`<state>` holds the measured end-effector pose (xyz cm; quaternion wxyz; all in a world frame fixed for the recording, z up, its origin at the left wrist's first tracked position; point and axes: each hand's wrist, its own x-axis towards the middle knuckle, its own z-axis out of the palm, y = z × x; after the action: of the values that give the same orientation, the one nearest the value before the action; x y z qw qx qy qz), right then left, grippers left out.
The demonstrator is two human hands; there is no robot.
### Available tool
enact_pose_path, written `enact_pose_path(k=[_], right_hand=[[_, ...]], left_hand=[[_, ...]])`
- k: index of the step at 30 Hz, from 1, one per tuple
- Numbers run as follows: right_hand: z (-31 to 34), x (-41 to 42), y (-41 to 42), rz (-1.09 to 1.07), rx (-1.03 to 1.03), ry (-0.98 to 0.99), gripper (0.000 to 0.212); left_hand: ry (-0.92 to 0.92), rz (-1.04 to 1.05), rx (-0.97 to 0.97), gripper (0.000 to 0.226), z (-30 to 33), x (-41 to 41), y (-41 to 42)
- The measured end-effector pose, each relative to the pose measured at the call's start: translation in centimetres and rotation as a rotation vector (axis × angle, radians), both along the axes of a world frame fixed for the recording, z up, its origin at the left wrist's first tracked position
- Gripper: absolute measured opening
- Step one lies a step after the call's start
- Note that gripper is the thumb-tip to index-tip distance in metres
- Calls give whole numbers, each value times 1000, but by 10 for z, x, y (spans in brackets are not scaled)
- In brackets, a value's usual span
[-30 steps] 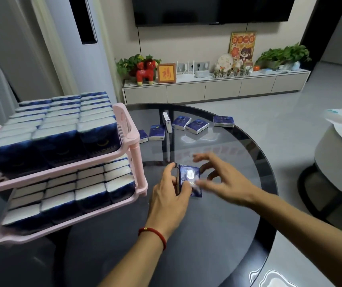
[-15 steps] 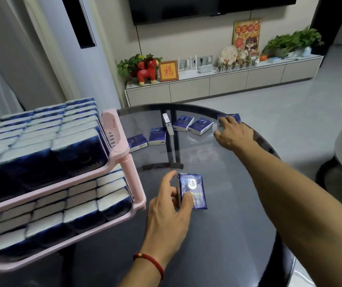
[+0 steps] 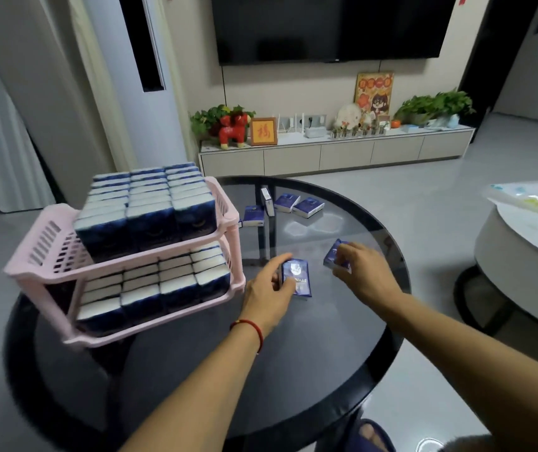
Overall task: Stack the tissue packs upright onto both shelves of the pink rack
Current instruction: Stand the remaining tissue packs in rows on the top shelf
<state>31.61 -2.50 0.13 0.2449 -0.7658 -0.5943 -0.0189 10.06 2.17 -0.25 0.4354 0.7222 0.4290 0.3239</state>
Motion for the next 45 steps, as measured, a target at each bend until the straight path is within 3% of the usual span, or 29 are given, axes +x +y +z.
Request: enact_pose_path(k=[6, 11, 15, 19, 22, 24, 28, 32, 37, 41, 45], right_hand=[[21, -52, -57, -5, 47, 135, 13], [44, -105, -97, 188, 283, 233, 17], [36, -136, -98, 312, 224, 145, 21], [31, -151, -89, 442, 216, 97, 29], [32, -156, -81, 522, 218, 169, 38], [31, -159, -73, 508, 192, 250, 50], [24, -171, -58, 576, 41, 313, 69], [23, -192, -43, 676, 15, 293, 50], [32, -212, -31, 720, 29, 323, 43], [47, -220, -33, 785, 117, 371, 50], [61, -215, -33, 693, 302, 400, 27]], left_hand=[[90, -50, -92, 43, 17, -42, -21], [-124, 25, -336, 33, 17, -81, -37], [-387, 39, -548, 25, 33, -89, -48], [-313, 33, -362, 31, 37, -102, -51], [-269, 0, -214, 62, 38, -125, -42], [-143, -38, -100, 76, 40, -143, -40], [14, -52, -9, 57, 38, -172, -43], [201, -72, 30, 51, 39, -196, -49], [276, -9, 190, 54, 54, -212, -58], [267, 29, 258, 50, 78, -230, -63], [219, 80, 251, 48, 116, -261, -61]])
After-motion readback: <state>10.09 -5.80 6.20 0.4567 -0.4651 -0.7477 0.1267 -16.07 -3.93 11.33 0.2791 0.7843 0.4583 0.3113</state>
